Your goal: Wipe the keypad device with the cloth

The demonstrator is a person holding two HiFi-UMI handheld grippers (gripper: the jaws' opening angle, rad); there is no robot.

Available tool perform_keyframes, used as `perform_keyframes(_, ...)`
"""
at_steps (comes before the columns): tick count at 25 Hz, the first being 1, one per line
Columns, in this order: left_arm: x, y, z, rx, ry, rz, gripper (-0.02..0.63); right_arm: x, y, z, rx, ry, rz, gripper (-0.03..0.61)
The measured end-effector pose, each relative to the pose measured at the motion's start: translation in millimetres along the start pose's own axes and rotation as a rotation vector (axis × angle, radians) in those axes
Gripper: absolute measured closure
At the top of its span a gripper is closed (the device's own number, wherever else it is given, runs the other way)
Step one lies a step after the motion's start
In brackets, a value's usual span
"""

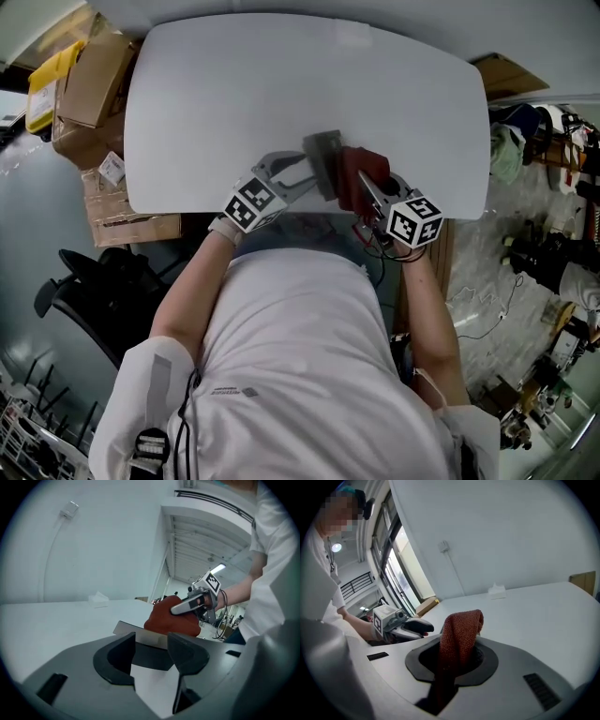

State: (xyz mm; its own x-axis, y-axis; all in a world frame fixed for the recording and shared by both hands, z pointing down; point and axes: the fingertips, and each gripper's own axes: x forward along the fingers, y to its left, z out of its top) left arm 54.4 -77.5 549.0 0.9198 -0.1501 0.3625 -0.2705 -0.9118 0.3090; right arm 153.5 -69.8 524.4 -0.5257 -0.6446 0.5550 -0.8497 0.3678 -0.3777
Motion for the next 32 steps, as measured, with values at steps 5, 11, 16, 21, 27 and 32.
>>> perform_keyframes(5,12,-12,-17,0.004,0.041,-0.013,0.416,-12,23,-24,0.007,0.004,0.060,0.525)
perform_keyframes(11,22,-14,-25,0.017,0.064,-0.007,0.417,18,43,-39,0.008,0.073,0.126,0.525)
perform_keyframes(16,20,-9,-26,0.038,0.080,-0.029,0.417,36,50,-38,0.000,0.156,0.161,0.525)
perform_keyframes(21,19,-3,-23,0.063,0.094,-0.044,0.423,47,49,-32,-0.014,0.202,0.169,0.525)
perform_keyframes(27,17,1,-22,0.063,0.106,-0.068,0.426,63,39,-23,0.122,0.278,0.195,0.525)
perform_keyframes(32,16,6,-21,0.067,0.106,-0.075,0.426,78,34,-11,0.109,0.312,0.172,0.525)
